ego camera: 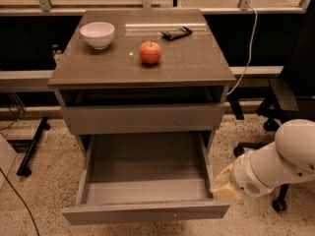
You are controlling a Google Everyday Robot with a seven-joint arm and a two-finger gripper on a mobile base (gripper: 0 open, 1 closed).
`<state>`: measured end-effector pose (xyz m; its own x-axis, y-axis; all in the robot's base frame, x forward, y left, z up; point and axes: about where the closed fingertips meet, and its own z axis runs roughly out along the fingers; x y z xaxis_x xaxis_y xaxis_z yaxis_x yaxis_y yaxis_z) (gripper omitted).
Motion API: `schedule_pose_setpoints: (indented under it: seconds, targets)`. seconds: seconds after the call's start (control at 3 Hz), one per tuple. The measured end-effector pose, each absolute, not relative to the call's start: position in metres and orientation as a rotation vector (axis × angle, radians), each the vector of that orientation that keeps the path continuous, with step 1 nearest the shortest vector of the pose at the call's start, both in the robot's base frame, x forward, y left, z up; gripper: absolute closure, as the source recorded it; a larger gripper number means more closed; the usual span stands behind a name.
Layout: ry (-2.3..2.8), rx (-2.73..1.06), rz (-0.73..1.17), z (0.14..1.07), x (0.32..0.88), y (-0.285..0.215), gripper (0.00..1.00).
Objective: Close middle drawer
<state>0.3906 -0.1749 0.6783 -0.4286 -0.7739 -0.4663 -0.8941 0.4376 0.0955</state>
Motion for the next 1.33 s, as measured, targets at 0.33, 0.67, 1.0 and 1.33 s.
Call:
schedule_pose_setpoints:
  seconds: [0.33, 0.67, 1.0, 1.33]
  targets:
    - [2.317, -1.414, 0.52, 0.649, 0.385, -0.158, 1.0]
    - [2.297, -1.393, 0.54, 0.612, 0.383, -0.143, 1.0]
    - [2.299, -1.374, 0.563, 0.587, 0.381, -0.136, 1.0]
    - [2.335, -1.329, 0.613, 0.56, 0.38, -0.131, 1.0]
